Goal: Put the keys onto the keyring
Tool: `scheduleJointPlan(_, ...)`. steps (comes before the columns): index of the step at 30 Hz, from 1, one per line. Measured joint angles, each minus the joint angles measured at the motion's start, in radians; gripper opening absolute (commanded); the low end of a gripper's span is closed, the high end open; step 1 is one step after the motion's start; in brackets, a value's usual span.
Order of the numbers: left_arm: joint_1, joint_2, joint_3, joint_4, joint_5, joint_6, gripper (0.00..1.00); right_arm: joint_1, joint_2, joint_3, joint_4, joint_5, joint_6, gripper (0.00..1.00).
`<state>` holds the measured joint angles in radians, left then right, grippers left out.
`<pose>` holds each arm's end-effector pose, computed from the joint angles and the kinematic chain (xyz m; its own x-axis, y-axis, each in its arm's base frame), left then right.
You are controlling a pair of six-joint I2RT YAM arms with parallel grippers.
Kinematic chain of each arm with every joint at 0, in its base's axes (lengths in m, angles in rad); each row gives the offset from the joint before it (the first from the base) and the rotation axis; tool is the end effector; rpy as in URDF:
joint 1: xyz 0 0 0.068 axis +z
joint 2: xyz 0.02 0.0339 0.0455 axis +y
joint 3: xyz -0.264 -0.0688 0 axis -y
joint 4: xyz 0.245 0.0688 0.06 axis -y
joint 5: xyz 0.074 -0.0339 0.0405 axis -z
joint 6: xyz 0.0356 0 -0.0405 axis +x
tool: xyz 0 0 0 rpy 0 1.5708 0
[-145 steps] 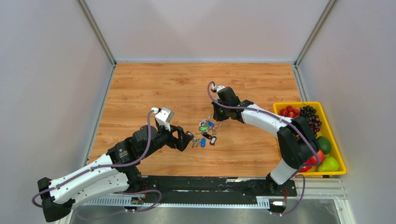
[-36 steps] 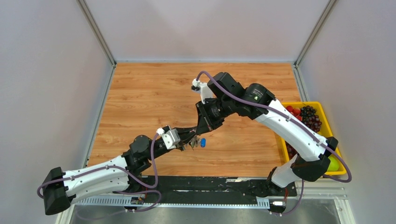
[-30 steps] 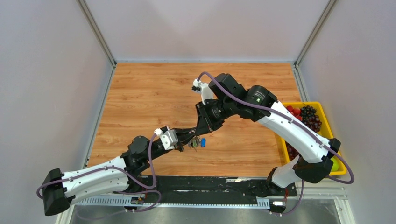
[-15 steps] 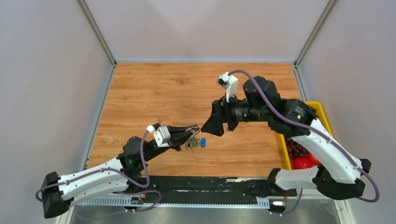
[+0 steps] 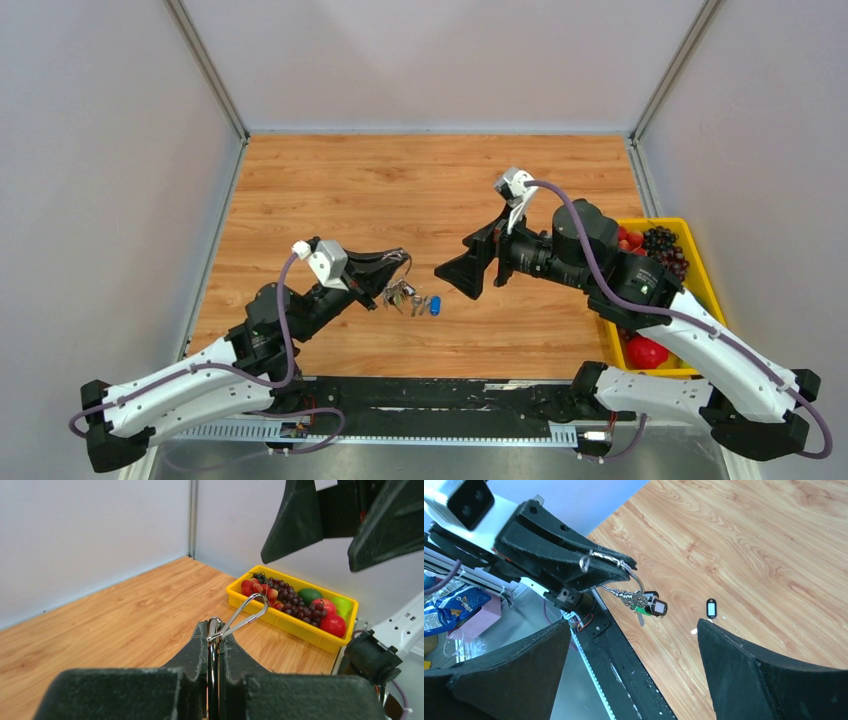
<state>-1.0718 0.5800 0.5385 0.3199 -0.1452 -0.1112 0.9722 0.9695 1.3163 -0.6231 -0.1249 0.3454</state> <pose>0.0770 -0.1305 0.3380 0.0417 -0.3059 -0.9511 0.8119 0.5652 -0.1462 0.1011 0.1560 0.4411 -0.4450 -0.0563 -0.8937 -0.7828 0.5092 0.3577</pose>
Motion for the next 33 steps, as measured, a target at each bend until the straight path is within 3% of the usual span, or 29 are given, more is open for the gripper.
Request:
scheduleJointPlan(6, 0.000, -0.037, 0.048, -0.134, -0.081, -0.080, 0.00, 0.001, 0.014, -0.067, 0.120, -0.065, 0.005, 0.68)
scheduleJointPlan(17, 0.000, -0.063, 0.093, -0.310, -0.136, -0.216, 0.00, 0.101, 0.142, -0.060, 0.228, -0.064, 0.045, 0.57)
scheduleJointPlan(33, 0.000, -0.047, 0.097, -0.399, -0.148, -0.286, 0.00, 0.184, 0.227, 0.013, 0.294, 0.138, 0.051, 0.44)
